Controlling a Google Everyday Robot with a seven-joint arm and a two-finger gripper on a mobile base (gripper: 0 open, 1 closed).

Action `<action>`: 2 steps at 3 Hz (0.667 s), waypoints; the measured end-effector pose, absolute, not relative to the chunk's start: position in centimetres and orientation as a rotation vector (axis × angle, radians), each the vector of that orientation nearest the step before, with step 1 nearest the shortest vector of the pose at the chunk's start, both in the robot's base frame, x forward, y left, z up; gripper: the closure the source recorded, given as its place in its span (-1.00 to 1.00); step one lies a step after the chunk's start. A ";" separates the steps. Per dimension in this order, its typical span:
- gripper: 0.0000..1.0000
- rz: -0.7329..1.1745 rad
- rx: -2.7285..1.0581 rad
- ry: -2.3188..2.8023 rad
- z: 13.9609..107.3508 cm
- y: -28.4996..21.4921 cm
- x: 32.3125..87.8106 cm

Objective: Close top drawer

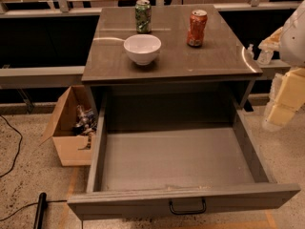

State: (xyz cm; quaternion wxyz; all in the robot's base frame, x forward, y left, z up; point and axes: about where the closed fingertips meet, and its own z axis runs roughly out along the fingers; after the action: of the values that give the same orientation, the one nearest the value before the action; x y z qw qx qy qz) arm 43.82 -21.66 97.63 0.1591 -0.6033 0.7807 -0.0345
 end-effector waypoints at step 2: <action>-0.72 -0.106 -1.720 2.225 97.9 -21.6 43.8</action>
Offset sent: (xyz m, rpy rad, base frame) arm 0.0000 0.0000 0.0000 0.0000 0.0000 0.0000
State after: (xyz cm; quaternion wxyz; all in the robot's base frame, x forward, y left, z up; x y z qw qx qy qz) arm 43.83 -21.60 97.85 0.1628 -0.6029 0.7801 -0.0373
